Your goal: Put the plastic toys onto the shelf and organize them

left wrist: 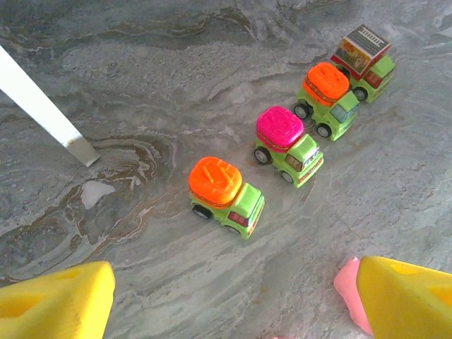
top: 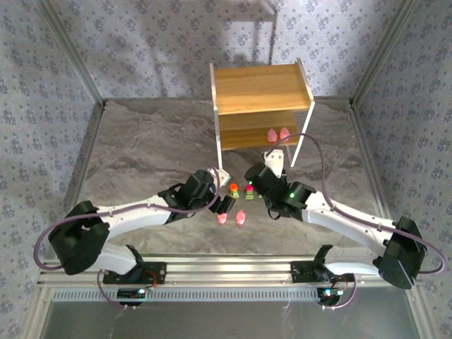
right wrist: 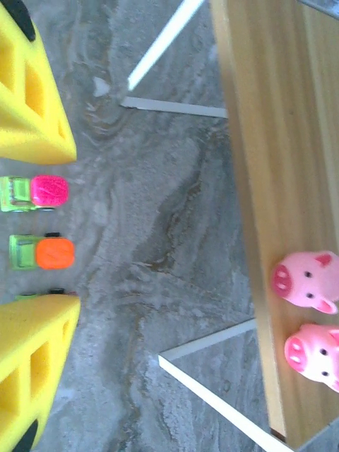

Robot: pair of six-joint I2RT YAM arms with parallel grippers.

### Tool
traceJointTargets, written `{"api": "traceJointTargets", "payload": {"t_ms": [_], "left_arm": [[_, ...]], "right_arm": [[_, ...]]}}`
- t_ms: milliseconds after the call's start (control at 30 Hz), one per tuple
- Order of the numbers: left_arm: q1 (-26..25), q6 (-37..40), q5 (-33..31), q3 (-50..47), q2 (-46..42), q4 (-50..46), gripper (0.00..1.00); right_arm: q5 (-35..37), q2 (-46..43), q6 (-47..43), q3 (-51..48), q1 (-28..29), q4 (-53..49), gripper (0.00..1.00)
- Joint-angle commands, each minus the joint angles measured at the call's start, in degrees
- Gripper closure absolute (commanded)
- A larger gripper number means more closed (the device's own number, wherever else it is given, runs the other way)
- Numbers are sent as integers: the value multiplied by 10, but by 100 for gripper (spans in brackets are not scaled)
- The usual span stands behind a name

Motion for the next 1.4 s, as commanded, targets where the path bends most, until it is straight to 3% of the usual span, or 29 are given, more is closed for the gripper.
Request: {"api": "traceJointTargets", "payload": {"t_ms": [0,433,767,900,1367], "left_arm": [[-2,-8,-21,7,-15,-19,11],[-2,-36,-19,-30,-105,-82,11],[-1,-44,-43,-107,-192,-85,11],[-1,-47,-40,-125,-216,-78,10],[-1,-45,-24,-114,-192,-73,10]], "right_arm": [[41,-30,77,-23,34,-66,47],[38,-24,236,-77,145,-111,47],[37,71,311,-66,219,-102,48],[16,112,313,-65,233,-53,48],[2,218,377,-27,272,-27,43]]}}
